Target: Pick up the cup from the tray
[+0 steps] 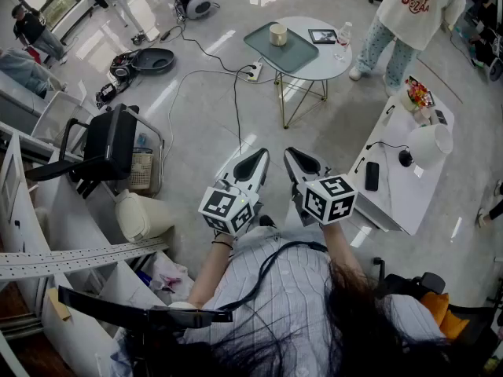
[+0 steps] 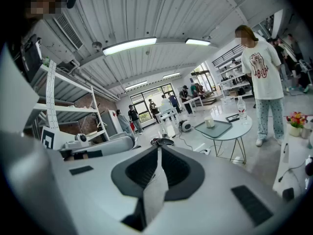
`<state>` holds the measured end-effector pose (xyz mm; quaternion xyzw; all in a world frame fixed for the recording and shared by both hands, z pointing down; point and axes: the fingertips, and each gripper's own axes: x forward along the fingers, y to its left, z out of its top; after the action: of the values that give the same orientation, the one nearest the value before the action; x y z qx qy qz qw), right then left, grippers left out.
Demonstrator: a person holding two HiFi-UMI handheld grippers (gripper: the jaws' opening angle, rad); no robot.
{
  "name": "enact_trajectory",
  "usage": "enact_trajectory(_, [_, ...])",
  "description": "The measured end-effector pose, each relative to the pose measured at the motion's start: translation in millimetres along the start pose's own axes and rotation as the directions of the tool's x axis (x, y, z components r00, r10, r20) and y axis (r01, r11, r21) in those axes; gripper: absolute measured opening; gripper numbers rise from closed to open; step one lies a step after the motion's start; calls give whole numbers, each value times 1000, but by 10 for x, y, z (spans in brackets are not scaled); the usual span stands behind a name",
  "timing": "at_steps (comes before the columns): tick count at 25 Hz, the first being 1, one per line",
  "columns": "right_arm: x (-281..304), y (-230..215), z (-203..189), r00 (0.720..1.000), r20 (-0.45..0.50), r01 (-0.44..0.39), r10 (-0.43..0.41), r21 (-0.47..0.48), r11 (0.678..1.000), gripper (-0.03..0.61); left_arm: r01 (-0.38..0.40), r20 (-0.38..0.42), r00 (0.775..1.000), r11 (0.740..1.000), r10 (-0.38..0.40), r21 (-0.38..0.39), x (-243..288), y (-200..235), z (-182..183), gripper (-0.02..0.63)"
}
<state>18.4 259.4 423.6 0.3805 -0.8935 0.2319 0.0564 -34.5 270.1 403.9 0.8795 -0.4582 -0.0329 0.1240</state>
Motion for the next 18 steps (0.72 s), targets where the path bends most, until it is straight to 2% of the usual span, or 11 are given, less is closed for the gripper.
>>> enact_trajectory(8, [-37,-52,4,1000,3,11,-12,3,1000,46,-3,8,1000,1000,3,-18,58,33,19,14])
enact_trajectory(14, [-77,-263,28,1000,15,18,-19,47,999,47,7,-25,1000,1000,-8,-25,260,32,-60,14])
enact_trajectory(18, [41,-389,80,1000,25,3,-4,44,999,46,1,-41,999,1000,-2,-30,430,152,-81,14])
